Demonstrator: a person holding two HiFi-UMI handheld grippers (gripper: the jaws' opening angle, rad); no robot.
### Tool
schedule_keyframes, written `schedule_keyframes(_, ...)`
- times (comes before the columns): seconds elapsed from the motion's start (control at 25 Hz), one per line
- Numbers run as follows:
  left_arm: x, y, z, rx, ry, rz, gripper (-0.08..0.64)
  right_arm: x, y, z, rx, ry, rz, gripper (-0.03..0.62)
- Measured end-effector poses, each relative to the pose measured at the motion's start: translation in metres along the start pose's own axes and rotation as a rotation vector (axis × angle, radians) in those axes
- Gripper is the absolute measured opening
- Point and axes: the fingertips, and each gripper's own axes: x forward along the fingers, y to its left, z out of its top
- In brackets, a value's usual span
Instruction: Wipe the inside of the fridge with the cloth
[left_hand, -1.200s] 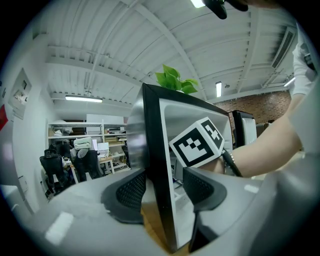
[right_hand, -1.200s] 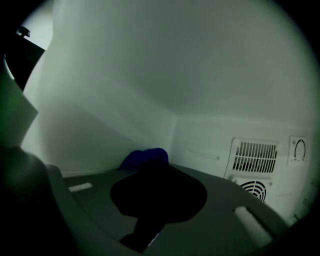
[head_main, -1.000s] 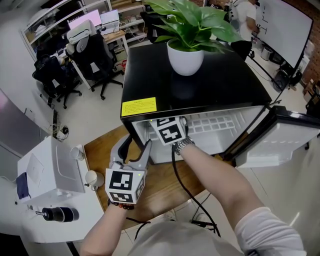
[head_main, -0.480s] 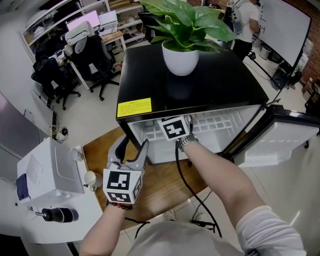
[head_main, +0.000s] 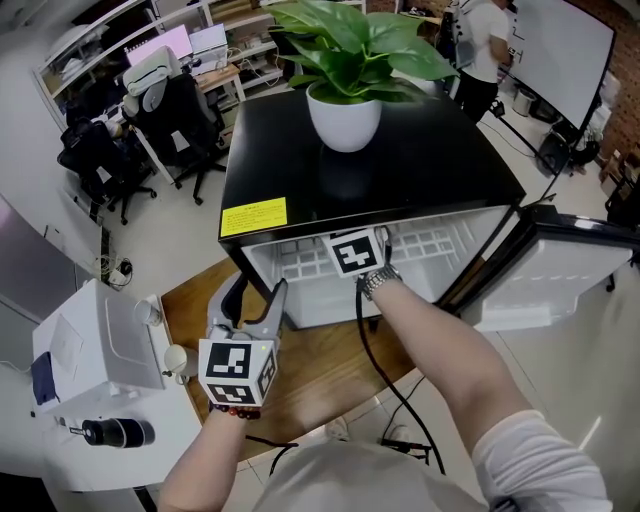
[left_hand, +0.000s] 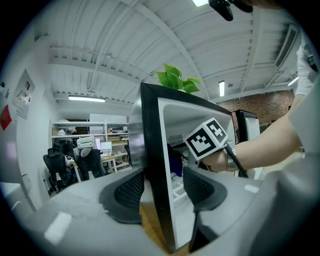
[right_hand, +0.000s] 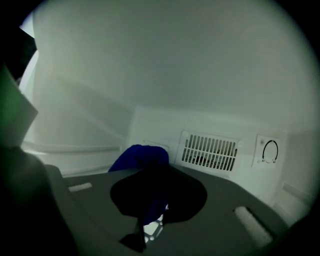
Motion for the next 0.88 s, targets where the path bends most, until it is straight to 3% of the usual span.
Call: schedule_keyframes(0.88, 0.001, 0.0, 0.0, -0.025, 0.008, 0.038, 0.261, -0.032, -0.061, -0.017, 0.018, 0.024, -0.094, 0.032)
